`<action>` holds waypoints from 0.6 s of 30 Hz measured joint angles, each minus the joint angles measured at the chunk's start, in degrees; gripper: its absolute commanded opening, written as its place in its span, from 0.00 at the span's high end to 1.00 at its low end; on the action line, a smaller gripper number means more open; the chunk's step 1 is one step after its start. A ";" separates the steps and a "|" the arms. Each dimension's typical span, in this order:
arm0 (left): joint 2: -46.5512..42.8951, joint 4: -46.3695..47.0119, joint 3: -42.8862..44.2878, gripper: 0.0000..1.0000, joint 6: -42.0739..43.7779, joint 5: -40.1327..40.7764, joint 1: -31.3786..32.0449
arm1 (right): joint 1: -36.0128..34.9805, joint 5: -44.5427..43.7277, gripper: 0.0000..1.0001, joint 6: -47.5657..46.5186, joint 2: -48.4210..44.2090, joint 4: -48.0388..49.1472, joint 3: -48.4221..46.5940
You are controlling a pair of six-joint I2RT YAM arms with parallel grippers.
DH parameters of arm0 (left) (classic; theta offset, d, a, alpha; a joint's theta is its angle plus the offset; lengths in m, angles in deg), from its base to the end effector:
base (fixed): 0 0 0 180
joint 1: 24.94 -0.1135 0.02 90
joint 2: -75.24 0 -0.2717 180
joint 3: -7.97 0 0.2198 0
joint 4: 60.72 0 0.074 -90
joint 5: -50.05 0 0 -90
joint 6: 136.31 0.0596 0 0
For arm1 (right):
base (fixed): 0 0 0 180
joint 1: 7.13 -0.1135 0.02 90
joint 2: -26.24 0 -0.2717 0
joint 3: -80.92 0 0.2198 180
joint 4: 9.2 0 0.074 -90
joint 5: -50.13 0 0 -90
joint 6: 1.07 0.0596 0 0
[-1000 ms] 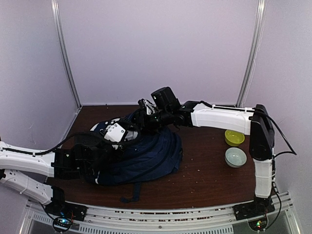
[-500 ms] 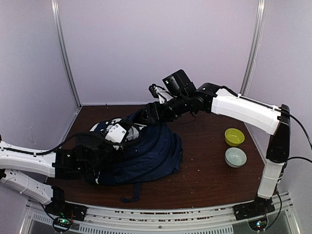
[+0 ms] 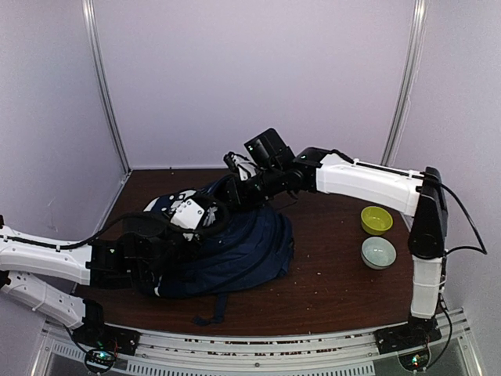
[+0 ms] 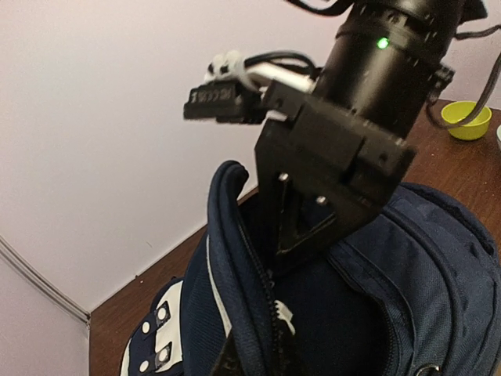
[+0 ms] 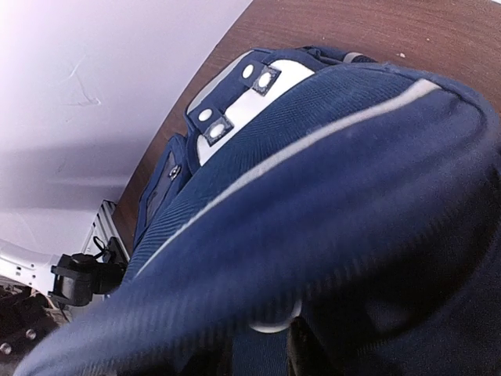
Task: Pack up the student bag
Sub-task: Adjust the charger in the upper front pocket of the bag.
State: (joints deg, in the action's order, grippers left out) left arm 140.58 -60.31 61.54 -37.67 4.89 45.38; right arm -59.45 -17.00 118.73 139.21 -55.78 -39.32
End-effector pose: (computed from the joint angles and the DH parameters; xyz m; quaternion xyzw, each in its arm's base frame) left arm 0.1190 -0.2079 0.2927 0.2682 0.7056 -0.0469 0.6542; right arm 0.2529 0.3654 0.3098 -0.2562 0.8522 0.4107 0.1987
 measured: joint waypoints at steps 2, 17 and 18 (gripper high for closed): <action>-0.02 0.00 0.00 1.00 -0.02 0.00 0.00 | -0.07 0.85 0.78 0.48 3.93 0.79 -3.54; -1.33 -0.70 -0.35 1.00 -1.09 0.07 0.00 | -0.70 -3.76 0.60 -2.86 -0.85 -0.70 -0.59; -1.07 -0.44 -0.35 1.00 -1.07 -0.02 0.00 | -0.70 -4.85 0.59 -3.34 -2.93 -0.87 0.96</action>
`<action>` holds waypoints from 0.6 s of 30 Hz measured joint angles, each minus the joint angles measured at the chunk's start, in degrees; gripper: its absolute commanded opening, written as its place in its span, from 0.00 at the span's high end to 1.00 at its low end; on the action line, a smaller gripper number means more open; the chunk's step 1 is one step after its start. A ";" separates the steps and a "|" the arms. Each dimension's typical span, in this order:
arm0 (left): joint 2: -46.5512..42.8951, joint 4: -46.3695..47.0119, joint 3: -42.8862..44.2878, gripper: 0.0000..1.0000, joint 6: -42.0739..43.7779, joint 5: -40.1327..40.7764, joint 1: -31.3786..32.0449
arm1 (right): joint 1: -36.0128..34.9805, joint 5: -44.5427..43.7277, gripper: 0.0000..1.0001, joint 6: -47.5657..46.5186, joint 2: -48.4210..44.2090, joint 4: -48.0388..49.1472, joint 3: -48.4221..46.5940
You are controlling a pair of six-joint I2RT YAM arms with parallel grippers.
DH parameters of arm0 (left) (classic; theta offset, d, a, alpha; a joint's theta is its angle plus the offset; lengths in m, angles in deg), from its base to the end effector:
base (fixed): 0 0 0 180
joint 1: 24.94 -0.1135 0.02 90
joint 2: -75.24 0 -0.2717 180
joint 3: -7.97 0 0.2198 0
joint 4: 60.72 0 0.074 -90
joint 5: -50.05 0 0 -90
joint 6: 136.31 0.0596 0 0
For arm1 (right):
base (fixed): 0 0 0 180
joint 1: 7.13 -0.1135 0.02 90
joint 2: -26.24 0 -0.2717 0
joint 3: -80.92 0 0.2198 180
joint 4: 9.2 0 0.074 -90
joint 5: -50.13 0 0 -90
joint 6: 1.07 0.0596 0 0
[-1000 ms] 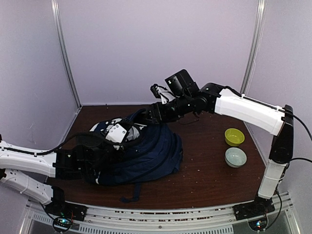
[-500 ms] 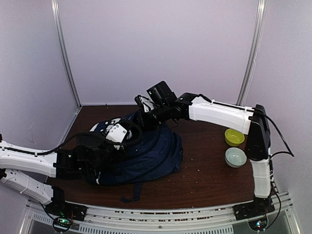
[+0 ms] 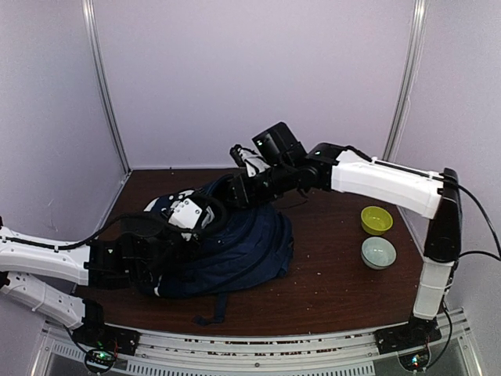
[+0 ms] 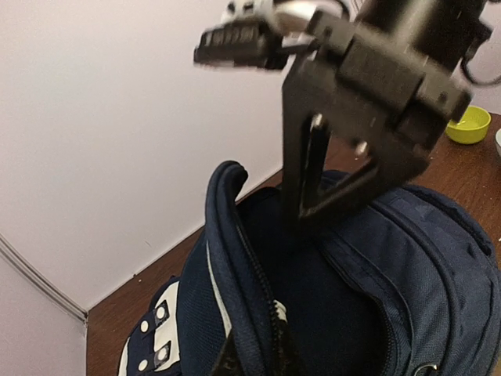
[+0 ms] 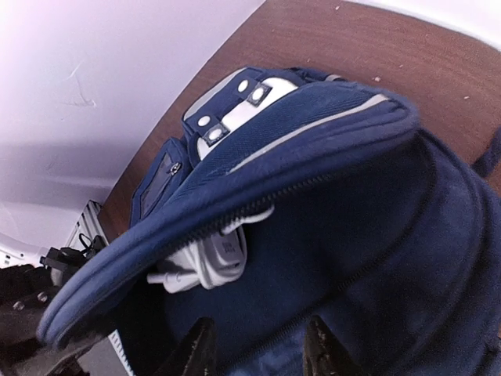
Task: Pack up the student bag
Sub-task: Adjust the charger in the upper front pocket of the bag, then place the student bag at the center of the board.
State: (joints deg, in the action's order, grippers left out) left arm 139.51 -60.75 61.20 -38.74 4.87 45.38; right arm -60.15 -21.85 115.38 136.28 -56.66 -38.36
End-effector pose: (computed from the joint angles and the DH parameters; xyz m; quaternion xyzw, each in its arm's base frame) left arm 0.1177 -0.2042 0.2938 0.2602 0.7074 -0.0546 0.6549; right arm 0.2456 0.3568 0.3232 -0.2707 0.8490 0.3840 0.2416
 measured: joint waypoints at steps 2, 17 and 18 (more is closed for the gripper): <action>0.81 0.59 0.02 1.00 0.00 -0.37 0.00 | 0.17 -2.25 0.58 -0.94 -5.70 -0.50 4.00; 25.38 -6.51 24.61 0.86 0.20 -10.91 -1.22 | 5.55 -17.44 0.54 -4.02 -35.12 -3.87 31.43; 27.45 -7.43 27.28 0.69 -0.02 -12.07 -1.44 | 6.03 -17.94 0.54 -4.04 -36.20 -3.85 32.74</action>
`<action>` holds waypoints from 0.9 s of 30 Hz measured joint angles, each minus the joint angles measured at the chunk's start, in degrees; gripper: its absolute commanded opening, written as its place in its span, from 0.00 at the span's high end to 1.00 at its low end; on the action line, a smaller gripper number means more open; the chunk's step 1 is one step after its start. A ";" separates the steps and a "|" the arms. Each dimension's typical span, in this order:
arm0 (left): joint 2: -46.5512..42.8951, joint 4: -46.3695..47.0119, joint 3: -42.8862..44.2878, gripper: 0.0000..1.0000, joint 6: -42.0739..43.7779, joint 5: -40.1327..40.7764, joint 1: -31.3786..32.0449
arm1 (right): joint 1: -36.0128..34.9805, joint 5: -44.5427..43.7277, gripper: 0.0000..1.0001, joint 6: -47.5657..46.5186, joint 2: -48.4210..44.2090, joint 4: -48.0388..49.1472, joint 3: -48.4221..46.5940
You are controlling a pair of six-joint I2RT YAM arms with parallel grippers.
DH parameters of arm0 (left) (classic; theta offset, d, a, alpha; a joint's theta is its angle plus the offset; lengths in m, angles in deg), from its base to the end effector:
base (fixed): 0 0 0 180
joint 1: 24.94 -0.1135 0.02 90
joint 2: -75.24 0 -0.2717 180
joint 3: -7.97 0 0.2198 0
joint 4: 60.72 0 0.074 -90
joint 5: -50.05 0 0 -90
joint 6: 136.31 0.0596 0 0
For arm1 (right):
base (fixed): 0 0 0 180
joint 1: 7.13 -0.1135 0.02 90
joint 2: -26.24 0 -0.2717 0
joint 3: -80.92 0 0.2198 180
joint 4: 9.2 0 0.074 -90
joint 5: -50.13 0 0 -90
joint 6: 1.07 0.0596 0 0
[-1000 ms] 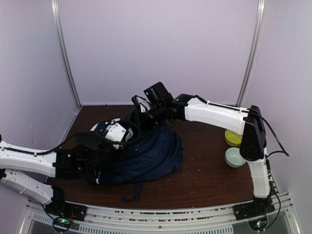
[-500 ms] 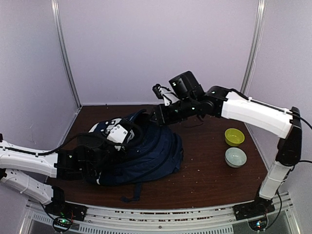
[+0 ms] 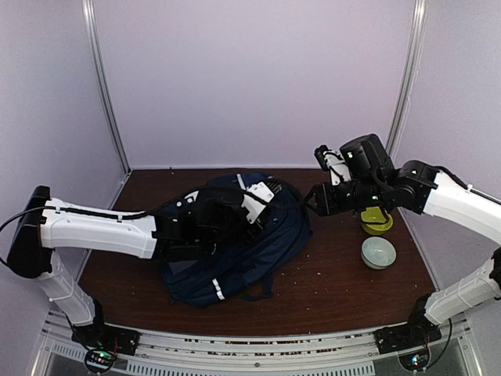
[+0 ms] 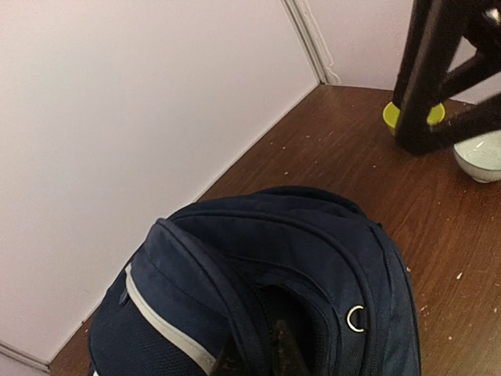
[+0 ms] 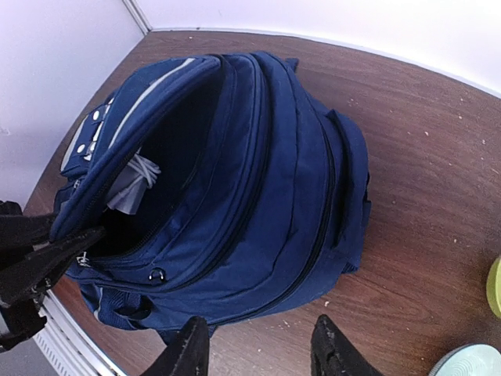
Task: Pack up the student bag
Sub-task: Place the student bag at the center of the board, then hold the student bag at the center of the board.
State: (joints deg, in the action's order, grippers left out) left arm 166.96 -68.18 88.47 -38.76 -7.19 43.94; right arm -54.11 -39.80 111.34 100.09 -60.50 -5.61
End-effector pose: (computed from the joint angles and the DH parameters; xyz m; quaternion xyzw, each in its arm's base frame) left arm 0.1603 -0.3254 0.3026 0.3530 0.7142 -0.0882 0.5980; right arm 0.1795 0.1925 0.3393 -0.1920 0.8805 0.2472 0.3561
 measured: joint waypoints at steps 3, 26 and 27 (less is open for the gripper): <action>2.67 -0.37 3.72 0.34 -0.57 -3.76 -0.31 | 1.36 -0.59 0.53 0.04 -2.99 -0.09 3.85; -24.92 0.11 -22.62 0.23 -5.35 -24.15 -6.43 | -11.32 3.85 0.66 5.70 0.31 23.04 19.71; -24.35 0.13 -23.19 0.23 -5.44 -24.30 -6.62 | -11.65 3.76 0.66 6.05 1.55 24.52 19.71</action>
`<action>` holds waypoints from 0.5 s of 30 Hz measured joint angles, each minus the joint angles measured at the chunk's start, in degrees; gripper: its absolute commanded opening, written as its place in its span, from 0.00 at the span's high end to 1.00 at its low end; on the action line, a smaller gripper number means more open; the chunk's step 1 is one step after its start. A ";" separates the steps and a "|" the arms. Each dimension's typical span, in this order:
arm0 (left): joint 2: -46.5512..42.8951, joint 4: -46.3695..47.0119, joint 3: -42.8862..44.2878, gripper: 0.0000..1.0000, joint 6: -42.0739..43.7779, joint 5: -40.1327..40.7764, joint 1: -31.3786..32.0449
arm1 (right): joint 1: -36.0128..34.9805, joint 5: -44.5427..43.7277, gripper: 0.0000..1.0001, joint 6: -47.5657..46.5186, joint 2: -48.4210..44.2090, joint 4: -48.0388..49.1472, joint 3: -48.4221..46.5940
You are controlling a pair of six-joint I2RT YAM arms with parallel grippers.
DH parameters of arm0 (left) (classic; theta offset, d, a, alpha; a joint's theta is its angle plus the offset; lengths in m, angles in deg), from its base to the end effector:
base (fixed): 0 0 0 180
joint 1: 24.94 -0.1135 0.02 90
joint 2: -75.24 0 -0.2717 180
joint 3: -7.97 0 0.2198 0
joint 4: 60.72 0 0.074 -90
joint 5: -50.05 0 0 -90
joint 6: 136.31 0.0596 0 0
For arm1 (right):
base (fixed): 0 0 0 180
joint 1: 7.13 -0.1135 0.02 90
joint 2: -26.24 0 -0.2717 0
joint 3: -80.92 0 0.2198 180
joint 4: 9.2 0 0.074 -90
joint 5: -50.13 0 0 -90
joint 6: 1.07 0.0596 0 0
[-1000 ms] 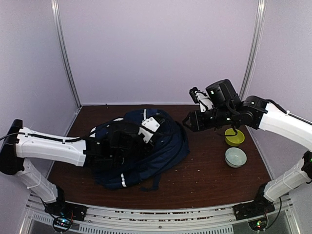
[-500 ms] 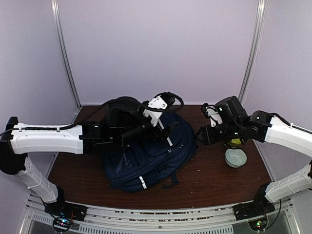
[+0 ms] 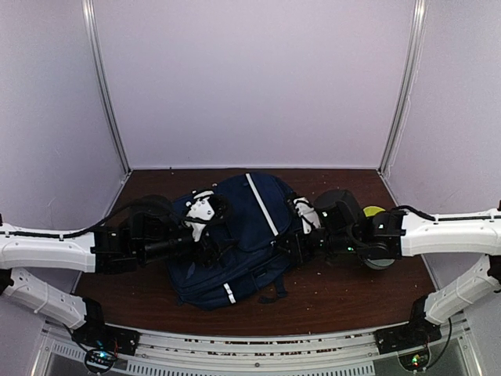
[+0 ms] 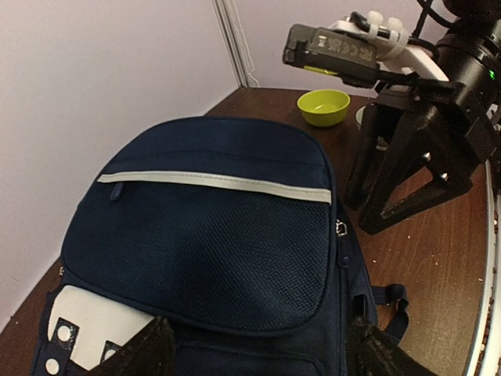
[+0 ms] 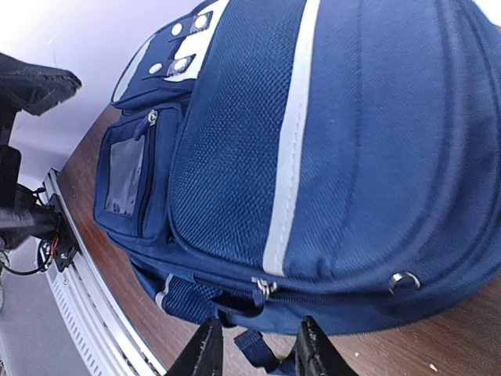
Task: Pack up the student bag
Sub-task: Hold the student bag at the center of the board.
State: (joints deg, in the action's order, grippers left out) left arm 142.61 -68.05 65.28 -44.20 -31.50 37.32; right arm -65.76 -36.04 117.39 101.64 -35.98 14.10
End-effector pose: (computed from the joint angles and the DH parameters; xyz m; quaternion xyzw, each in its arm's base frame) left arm 0.1282 -0.2249 0.2862 0.3912 0.7034 -0.2445 0.5407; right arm 0.1412 0.2392 0.2664 -0.2459 0.8534 0.3375 0.3120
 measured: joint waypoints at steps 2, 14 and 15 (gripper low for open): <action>1.38 0.57 -0.28 0.23 -0.02 -0.37 -0.09 | -0.15 -0.15 0.66 0.48 2.71 2.29 -0.09; 6.29 8.28 -1.81 0.24 5.81 -0.81 -0.07 | -0.15 -2.36 0.67 4.02 8.39 5.51 -0.46; 7.28 8.15 -1.81 0.24 6.67 -0.81 -0.07 | -0.15 -2.36 0.68 4.09 9.05 5.64 -0.63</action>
State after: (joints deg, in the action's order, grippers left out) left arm 149.89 -59.90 63.47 -37.54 -32.31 37.25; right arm -65.92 -38.40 121.48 110.69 -30.34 13.47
